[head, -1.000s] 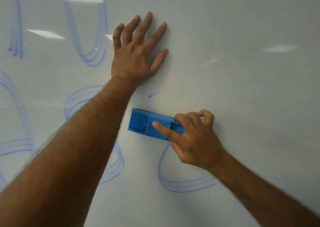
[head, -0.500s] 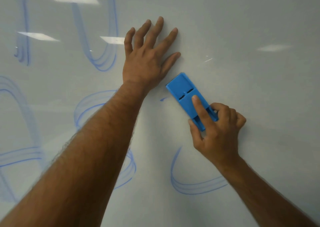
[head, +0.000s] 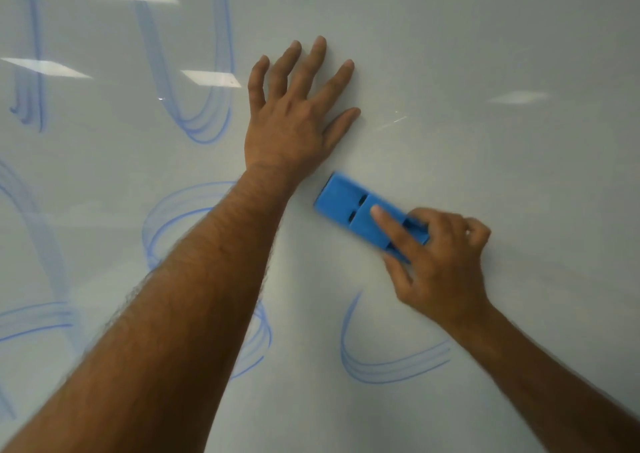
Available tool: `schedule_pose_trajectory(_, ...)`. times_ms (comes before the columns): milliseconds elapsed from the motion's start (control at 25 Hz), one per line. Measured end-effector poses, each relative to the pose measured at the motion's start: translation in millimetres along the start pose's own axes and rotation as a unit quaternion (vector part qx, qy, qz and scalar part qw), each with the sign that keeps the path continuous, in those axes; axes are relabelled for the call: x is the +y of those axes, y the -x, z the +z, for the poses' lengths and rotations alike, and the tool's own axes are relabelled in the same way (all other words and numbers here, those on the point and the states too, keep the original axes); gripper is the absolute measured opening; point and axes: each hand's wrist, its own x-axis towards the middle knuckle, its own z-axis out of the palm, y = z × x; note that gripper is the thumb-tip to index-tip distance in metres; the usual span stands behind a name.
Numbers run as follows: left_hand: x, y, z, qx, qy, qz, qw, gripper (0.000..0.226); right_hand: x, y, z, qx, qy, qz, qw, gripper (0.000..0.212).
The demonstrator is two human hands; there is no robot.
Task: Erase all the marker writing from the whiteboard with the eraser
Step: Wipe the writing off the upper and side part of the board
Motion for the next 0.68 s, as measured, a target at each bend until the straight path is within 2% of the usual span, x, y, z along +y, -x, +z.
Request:
schedule_pose_trajectory(80, 0, 0, 0, 0.004, 0.002, 0.001, 1.000, 0.056, -2, -11, 0, 0.015, -0.002, 0.078, 0.997, 0.068)
schedule_pose_trajectory(120, 0, 0, 0, 0.006, 0.003, 0.001, 1.000, 0.056, -10, -11, 1, 0.015, -0.006, 0.065, 0.998, 0.067)
schedule_pose_trajectory(240, 0, 0, 1, 0.006, 0.006, 0.003, 1.000, 0.055, -36, 11, 1, -0.021, 0.004, -0.085, 0.996, 0.066)
schedule_pose_trajectory(280, -1, 0, 1, 0.001, 0.007, 0.004, 1.000, 0.056, -37, 16, 0, -0.032, 0.010, -0.110, 0.993, 0.066)
schedule_pose_trajectory(360, -1, 0, 1, 0.005, 0.007, 0.002, 1.000, 0.055, -30, 12, -1, -0.032, 0.009, -0.074, 0.997, 0.066)
schedule_pose_trajectory(560, -1, 1, 0, 0.014, 0.009, 0.002, 1.000, 0.054, -14, -6, 4, 0.014, 0.001, 0.105, 0.994, 0.069)
schedule_pose_trajectory(600, -1, 1, 0, 0.011, 0.009, 0.002, 1.000, 0.055, -16, -4, 5, 0.017, -0.007, 0.110, 0.994, 0.068)
schedule_pose_trajectory(680, 0, 0, 0, -0.002, 0.008, 0.001, 1.000, 0.056, -24, 14, 8, 0.006, -0.018, 0.045, 0.999, 0.066)
